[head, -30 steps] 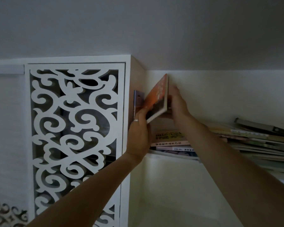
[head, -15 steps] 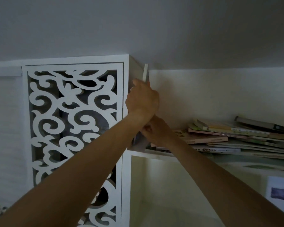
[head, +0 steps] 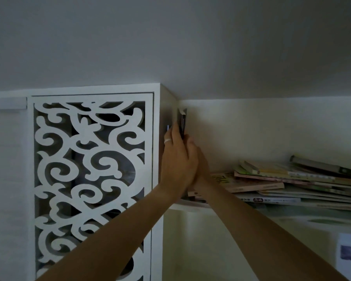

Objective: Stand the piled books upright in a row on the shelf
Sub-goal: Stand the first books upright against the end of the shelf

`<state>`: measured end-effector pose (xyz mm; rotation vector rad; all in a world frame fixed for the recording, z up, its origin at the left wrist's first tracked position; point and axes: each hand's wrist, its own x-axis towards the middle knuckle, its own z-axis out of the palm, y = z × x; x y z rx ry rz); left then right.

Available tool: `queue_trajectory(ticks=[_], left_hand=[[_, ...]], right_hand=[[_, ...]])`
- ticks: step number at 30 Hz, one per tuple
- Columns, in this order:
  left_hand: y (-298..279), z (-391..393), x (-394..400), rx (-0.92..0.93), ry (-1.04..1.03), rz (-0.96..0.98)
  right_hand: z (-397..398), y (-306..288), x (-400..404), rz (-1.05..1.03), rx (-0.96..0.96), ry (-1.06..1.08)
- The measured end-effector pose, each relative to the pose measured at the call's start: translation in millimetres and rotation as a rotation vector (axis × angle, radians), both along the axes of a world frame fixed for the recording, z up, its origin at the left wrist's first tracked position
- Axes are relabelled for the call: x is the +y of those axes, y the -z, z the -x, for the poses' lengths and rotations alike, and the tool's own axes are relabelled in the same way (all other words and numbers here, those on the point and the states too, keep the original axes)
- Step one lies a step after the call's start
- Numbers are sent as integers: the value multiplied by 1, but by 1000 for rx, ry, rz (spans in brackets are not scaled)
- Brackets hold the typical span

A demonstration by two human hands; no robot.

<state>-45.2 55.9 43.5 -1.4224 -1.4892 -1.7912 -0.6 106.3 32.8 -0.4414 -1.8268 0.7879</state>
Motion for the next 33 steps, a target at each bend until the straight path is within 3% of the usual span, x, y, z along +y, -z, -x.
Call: queue_trajectory(ticks=[3, 7, 13, 15, 19, 21, 25, 28, 33], left_hand=[[24, 10, 9, 14, -12, -72], [58, 28, 18, 86, 101, -161], [84, 38, 31, 278, -28, -7], [82, 37, 32, 255, -48, 19], [79, 39, 36, 269, -152, 64], [79, 34, 41, 293, -269, 134], [62, 11, 52, 235, -427, 258], [40, -4, 62, 149, -452, 318], [23, -18, 78, 16, -516, 423]], right_hand=[[4, -21, 6, -189, -276, 153], [12, -17, 7, -198, -472, 80], [-13, -8, 23, -306, -802, 120], [-22, -12, 22, -339, -787, 178], [-48, -34, 14, -420, -542, 286], [-74, -50, 16, -478, -567, 385], [-146, -75, 25, -366, -932, 597], [-188, -67, 32, -243, -1243, 592], [-225, -46, 50, -326, -945, 530]])
